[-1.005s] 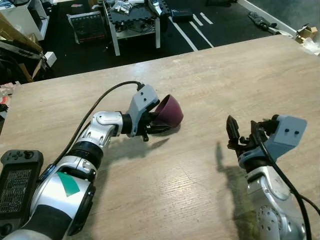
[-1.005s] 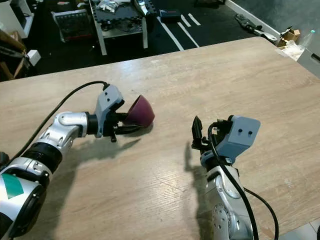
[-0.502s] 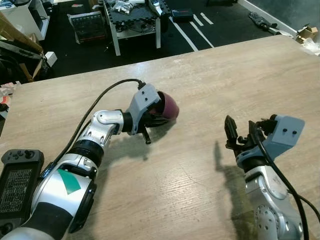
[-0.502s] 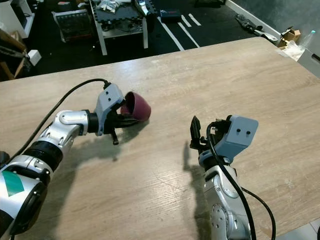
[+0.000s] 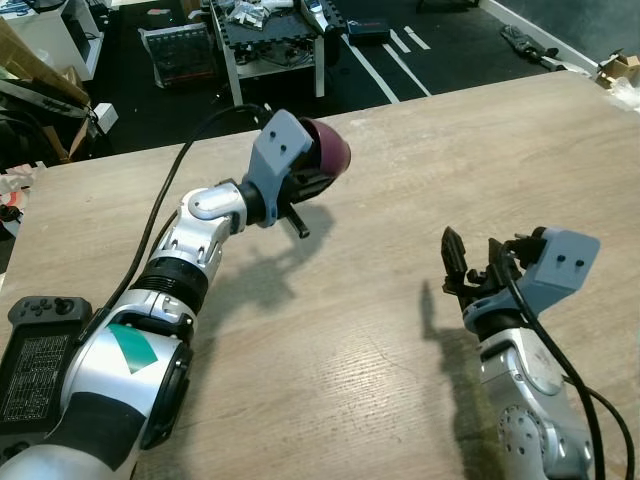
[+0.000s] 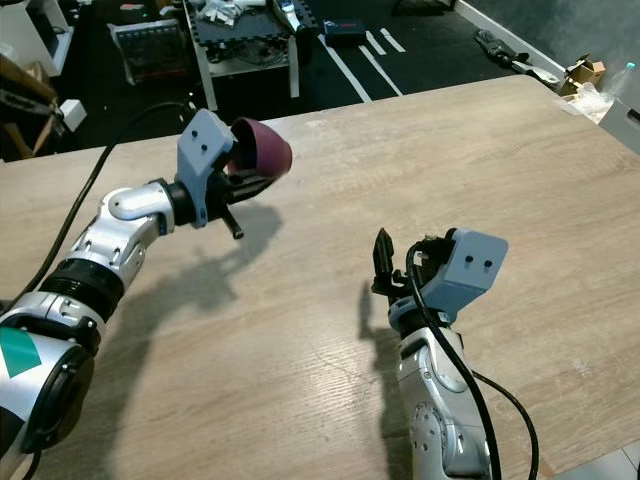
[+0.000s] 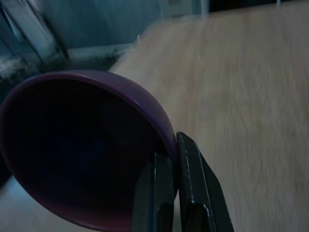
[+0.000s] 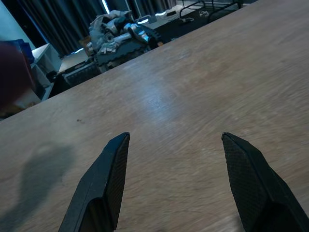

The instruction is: Setting the table

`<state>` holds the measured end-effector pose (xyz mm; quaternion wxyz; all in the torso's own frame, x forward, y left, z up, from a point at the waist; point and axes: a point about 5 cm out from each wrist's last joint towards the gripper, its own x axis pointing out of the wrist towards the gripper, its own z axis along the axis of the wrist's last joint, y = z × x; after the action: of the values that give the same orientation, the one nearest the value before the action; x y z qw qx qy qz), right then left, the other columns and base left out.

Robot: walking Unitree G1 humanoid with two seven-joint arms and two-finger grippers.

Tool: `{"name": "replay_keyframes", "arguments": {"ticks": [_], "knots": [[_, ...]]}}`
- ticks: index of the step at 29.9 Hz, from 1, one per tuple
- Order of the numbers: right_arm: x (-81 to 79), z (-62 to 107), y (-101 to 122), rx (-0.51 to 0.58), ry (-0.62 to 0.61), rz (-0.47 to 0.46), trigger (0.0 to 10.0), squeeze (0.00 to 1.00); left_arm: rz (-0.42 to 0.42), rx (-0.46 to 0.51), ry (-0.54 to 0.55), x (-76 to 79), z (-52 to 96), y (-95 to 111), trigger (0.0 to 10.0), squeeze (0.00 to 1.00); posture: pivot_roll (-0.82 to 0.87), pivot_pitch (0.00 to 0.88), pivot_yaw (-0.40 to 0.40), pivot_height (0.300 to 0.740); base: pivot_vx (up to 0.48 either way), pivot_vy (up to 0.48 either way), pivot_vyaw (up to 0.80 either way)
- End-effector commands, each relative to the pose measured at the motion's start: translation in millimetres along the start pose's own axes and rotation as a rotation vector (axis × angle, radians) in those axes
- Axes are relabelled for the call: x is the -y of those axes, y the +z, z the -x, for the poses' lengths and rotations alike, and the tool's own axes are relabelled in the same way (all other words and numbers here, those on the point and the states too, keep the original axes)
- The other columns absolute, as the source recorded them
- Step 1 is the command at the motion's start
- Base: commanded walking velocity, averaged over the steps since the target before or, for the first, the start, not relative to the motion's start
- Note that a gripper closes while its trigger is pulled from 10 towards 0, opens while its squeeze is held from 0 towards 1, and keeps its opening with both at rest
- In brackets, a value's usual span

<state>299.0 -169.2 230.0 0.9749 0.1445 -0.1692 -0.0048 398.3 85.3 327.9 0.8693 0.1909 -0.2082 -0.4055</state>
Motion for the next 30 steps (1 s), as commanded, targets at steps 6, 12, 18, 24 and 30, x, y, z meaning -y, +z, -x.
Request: {"name": "replay_keyframes", "arguments": {"ticks": [6, 12, 18, 24, 30], "knots": [[-1.2, 4.9, -8, -0.008, -0.016, -0.009, 10.0, 0.00, 0.041, 0.110, 0.128, 6.4, -0.9, 14, 10.0, 0.00, 0.08, 0.177, 0.171, 0.740, 0.000, 0.000, 0.00], [7.6, 8.0, -9, 0.017, -0.082, 0.007, 10.0, 0.00, 0.164, 0.127, 0.321, 13.2, 11.0, 14, 10.0, 0.00, 0.09, 0.151, 0.167, 0.740, 0.000, 0.000, 0.00], [19.2, 5.5, -5, 0.042, -0.122, 0.045, 10.0, 0.00, 0.182, 0.045, 0.434, 15.6, 25.6, -2, 10.0, 0.00, 0.09, 0.133, 0.148, 0.740, 0.000, 0.000, 0.00], [28.0, 2.3, 0, 0.075, -0.147, 0.084, 10.0, 0.00, 0.208, -0.020, 0.489, 21.1, 38.1, -11, 10.0, 0.00, 0.09, 0.116, 0.132, 0.740, 0.000, 0.000, 0.00], [27.0, -4.4, 17, 0.170, -0.125, 0.108, 10.0, 0.00, 0.203, -0.054, 0.494, 21.6, 47.5, -12, 10.0, 0.00, 0.09, 0.106, 0.129, 0.740, 0.000, 0.000, 0.00]]}}
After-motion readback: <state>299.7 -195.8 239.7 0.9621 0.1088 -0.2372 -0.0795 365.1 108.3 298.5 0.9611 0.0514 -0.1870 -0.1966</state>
